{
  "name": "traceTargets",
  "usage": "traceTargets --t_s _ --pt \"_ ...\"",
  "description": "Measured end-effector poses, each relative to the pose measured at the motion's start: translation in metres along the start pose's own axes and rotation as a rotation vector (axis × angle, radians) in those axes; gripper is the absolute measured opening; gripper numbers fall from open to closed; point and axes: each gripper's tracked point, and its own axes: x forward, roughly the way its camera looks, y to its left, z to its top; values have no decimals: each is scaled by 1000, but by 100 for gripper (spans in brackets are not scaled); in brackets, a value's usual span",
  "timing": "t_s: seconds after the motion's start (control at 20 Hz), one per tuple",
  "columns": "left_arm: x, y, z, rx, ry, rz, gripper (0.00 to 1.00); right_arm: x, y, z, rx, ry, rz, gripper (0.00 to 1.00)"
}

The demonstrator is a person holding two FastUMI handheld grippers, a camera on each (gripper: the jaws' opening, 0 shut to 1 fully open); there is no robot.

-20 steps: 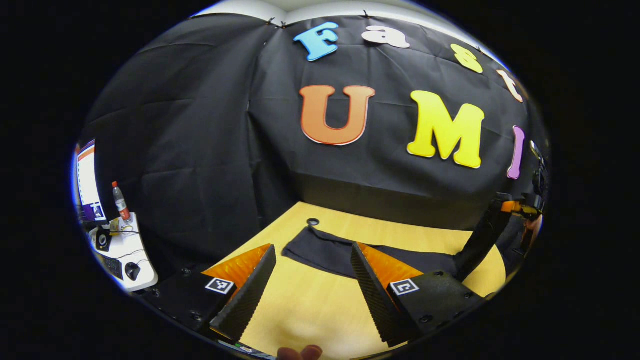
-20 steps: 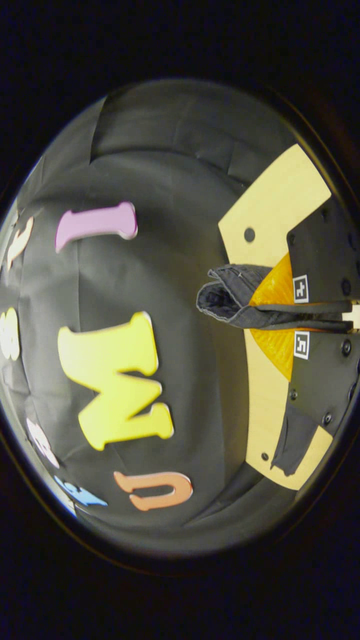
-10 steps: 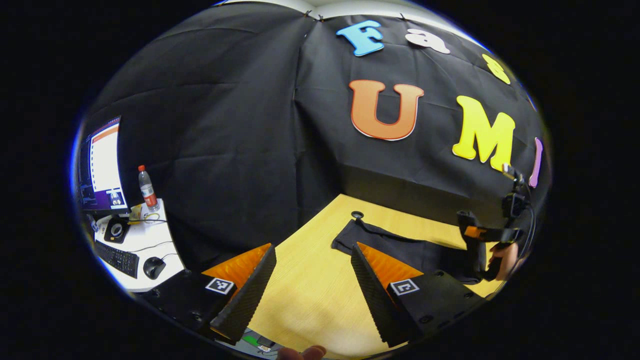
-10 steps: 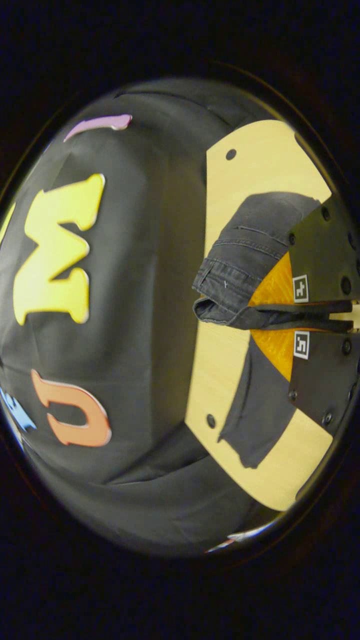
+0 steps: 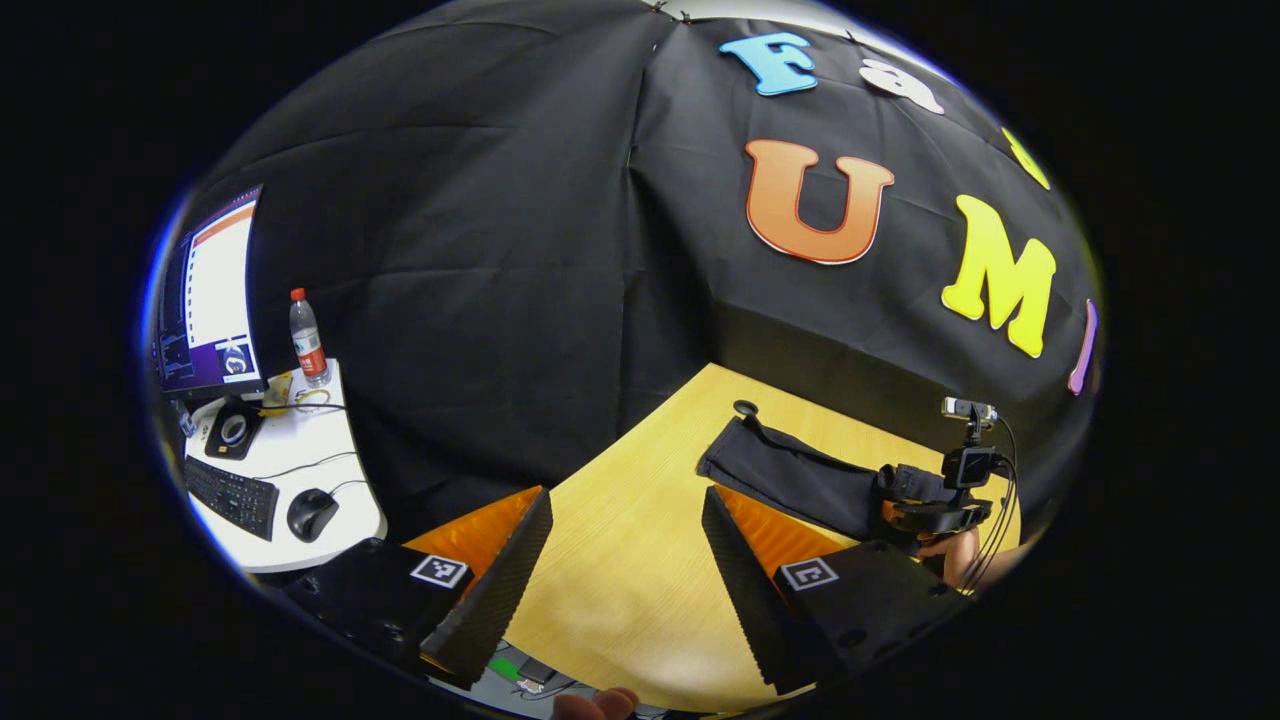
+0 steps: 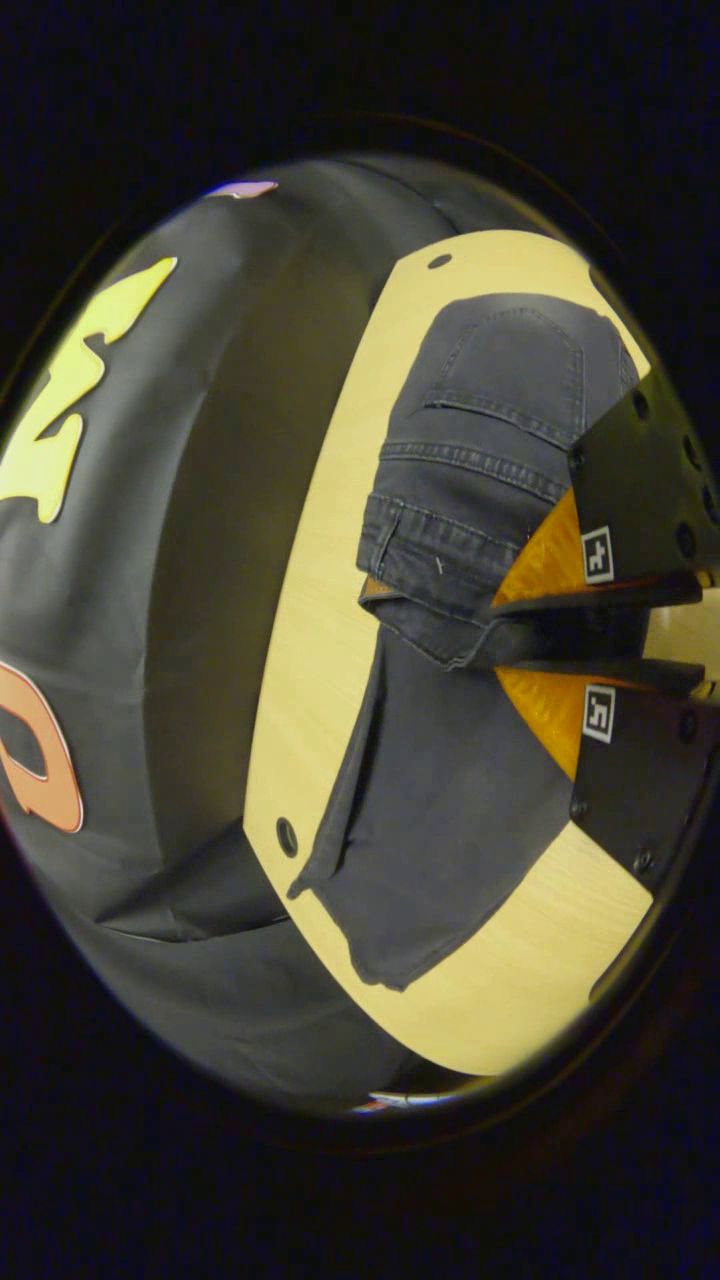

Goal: Grasp the waist and the cuffs of the jeans and fold them to make the two legs overlap; first hold the waist and fold one-third of the jeans toward the cuffs, then hold the cuffs and fold the remaining one-third in the same direction to finish folding.

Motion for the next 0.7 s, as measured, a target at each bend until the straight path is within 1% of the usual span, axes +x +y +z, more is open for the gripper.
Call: traceTargets --t_s 0.05,0.1,0.15,0.2,0.25,0.3,0.45,0.55,0.6,0.7 --pt "2 0 0 -2 4 -5 100 -4 5 1 15 -1 27 26" --pt "4 -2 1 -4 4 -12 98 -9 9 3 26 -5 53 41" --pt "7 -5 3 -7 1 -20 97 -18 16 5 44 -11 91 56" --pt "11 -9 4 -14 2 -34 100 -30 20 6 59 -12 118 70" --pt "16 -15 5 -24 2 -53 98 -44 21 8 71 -20 130 85" --pt "20 -21 5 -36 1 -81 97 -57 20 12 82 -34 145 100" --pt "42 -32 -1 -105 13 -133 97 -109 11 31 61 -97 174 99" --pt "56 -42 -7 -177 30 -173 97 -149 -3 46 32 -148 170 100" --pt "66 -51 -12 -214 48 -204 97 -167 -12 52 14 -164 155 100" --pt "86 -70 -25 -296 108 -265 97 -204 -25 70 4 -221 147 100"
